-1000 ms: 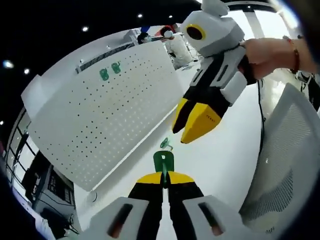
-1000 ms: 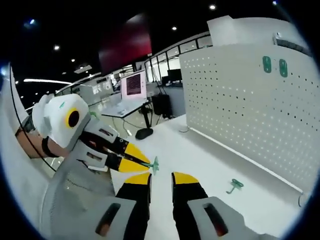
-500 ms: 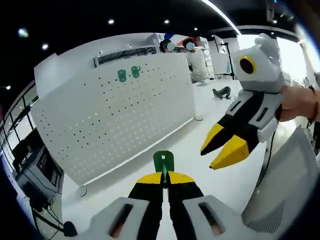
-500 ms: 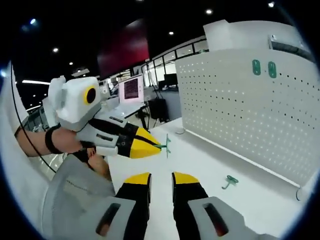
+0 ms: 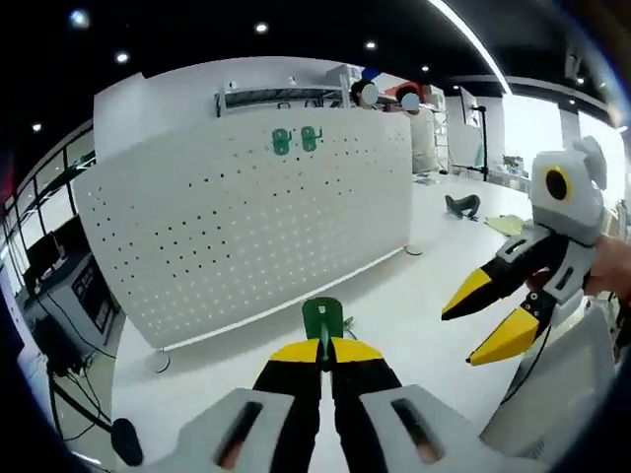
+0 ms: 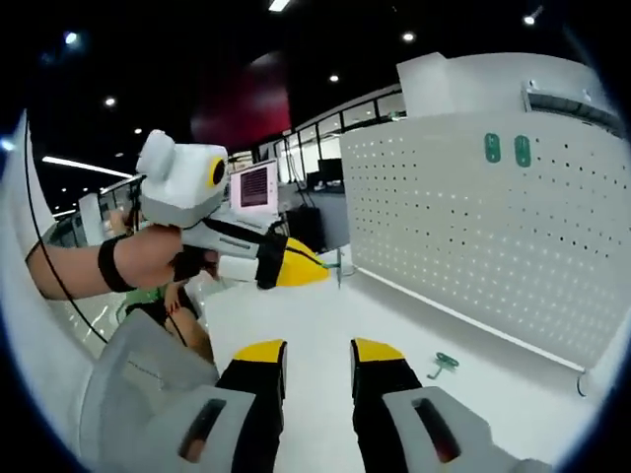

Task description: Insert the hook assembly into the mounting plate slot until the hook locks in place.

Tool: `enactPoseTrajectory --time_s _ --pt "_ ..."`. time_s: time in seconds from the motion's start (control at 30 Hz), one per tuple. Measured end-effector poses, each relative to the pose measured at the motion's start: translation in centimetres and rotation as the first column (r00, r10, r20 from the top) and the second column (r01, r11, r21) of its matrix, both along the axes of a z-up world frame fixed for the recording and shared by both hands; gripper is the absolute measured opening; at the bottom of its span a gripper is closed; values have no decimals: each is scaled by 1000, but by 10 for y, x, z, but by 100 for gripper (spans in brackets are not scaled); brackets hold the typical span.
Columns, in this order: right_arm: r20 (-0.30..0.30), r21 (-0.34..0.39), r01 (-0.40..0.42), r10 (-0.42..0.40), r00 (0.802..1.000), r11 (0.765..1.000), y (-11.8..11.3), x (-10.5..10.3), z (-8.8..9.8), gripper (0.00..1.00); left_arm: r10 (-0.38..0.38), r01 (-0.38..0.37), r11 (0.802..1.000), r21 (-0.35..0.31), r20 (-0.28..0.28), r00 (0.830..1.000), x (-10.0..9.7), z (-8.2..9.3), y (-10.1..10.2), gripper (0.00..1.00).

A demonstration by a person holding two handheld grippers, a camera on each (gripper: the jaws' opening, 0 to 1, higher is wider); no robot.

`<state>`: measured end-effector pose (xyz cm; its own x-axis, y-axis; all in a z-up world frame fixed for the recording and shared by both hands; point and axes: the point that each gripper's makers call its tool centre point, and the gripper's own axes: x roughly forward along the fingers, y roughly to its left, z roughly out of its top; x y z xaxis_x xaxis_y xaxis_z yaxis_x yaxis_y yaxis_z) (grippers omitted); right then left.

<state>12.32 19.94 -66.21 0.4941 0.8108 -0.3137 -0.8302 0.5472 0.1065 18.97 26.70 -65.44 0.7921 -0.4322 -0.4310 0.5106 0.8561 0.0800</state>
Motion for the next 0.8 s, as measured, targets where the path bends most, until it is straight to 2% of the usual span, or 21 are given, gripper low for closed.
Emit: enactPoseTrajectory --time_s 0.23,0.37,0.8 --pt "53 11 20 -20 998 1000 -5 -3 4 36 52 -53 997 -53 -18 998 17 11 4 2" --pt "39 8 14 -14 999 1000 -5 -5 1 36 88 -90 991 -95 -24 996 28 20 6 2" --pt "40 27 38 -39 998 999 -11 -5 0 36 153 -156 978 -138 -33 988 63 41 7 2"
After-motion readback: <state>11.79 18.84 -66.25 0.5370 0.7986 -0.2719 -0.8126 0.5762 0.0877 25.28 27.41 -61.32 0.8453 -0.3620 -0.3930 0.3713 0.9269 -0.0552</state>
